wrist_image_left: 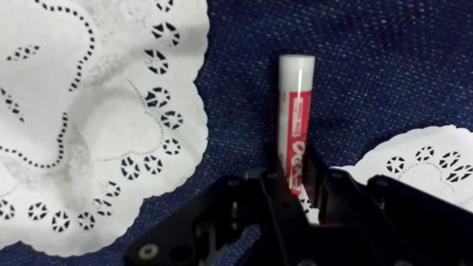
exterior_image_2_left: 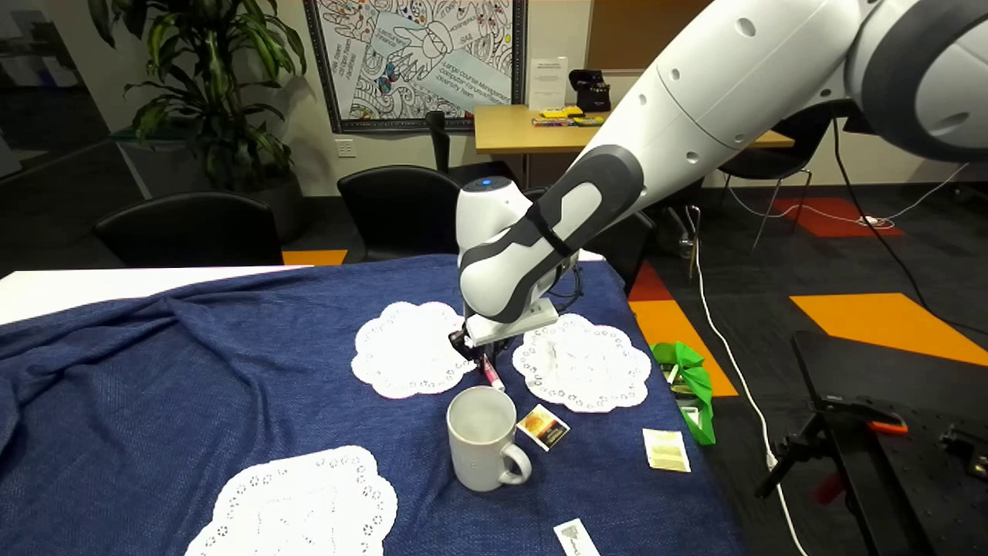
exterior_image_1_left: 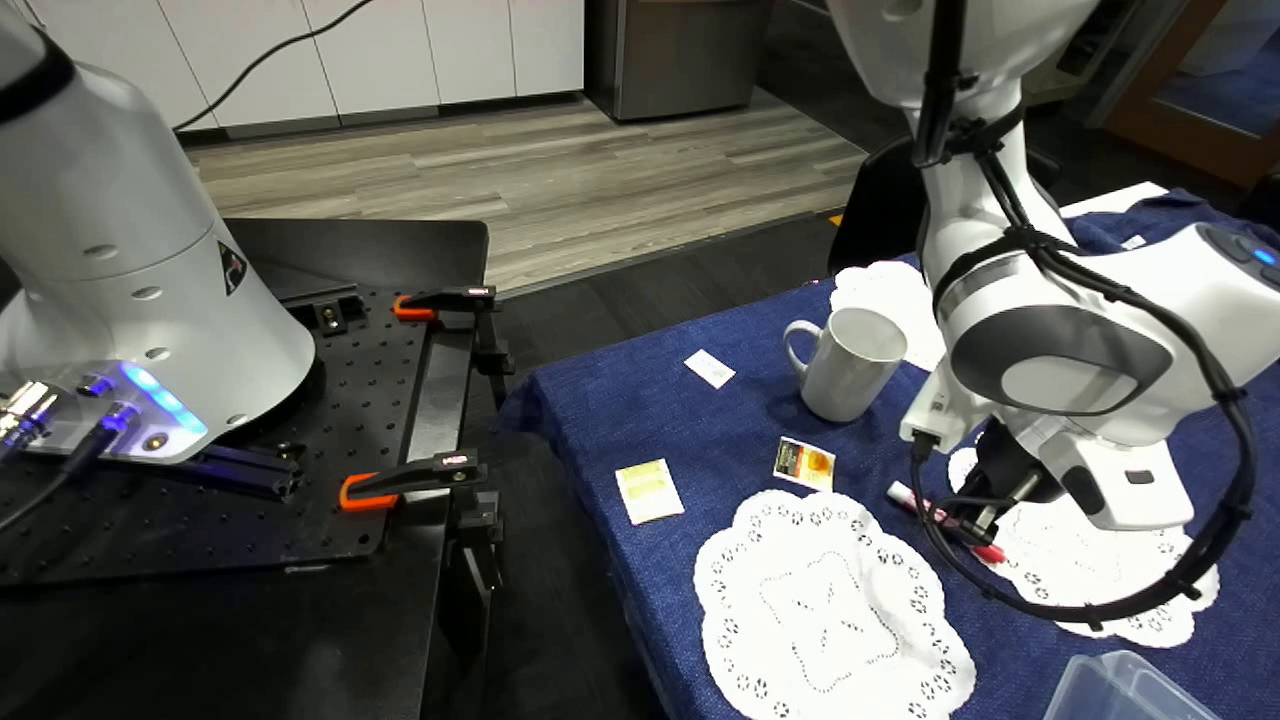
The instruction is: Pick up the marker and put it in the cup
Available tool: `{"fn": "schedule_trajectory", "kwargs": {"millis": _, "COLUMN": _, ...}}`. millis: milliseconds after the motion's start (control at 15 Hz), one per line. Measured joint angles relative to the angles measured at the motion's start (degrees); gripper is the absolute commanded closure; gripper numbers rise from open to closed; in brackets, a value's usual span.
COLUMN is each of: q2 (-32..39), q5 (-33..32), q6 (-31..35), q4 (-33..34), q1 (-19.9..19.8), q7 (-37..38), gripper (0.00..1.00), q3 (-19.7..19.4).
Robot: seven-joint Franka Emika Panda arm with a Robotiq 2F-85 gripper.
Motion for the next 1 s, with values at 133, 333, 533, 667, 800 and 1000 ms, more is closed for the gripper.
{"fn": "schedule_trajectory", "kwargs": {"millis": 133, "q2": -0.5, "q5": 0.0, "q6": 0.0, "q4": -0.3, "q1": 0.5, "q7": 0.0, "gripper": 0.95, "q3": -0.4}}
{"fn": "schedule_trajectory", "kwargs": {"millis": 333, "q2": -3.2, "q5": -0.4, "q6": 0.1, "q4": -2.5, "q1": 1.4, "q7": -0.4, "gripper": 0.95, "q3": -0.7}}
{"fn": "schedule_trajectory", "kwargs": {"millis": 533, "q2": -7.8, "q5": -1.4, "q6": 0.2, "q4": -6.5, "q1": 2.2, "q7": -2.0, "gripper": 0.95, "q3": -0.7}}
{"fn": "schedule_trajectory", "kwargs": {"millis": 667, "q2": -11.5, "q5": -2.1, "q6": 0.1, "q4": -9.6, "q1": 2.6, "q7": -4.2, "gripper": 0.95, "q3": -0.7}}
{"fn": "schedule_trajectory", "kwargs": {"millis": 800, "q2": -15.3, "q5": -3.4, "q6": -0.2, "q4": -12.7, "q1": 2.8, "q7": -6.2, "gripper": 0.95, "q3": -0.7}}
{"fn": "schedule_trajectory", "kwargs": {"millis": 1000, "q2": -20.6, "q5": -5.8, "q6": -1.4, "q4": -17.0, "q1": 3.1, "q7": -8.7, "gripper": 0.95, "q3": -0.7}}
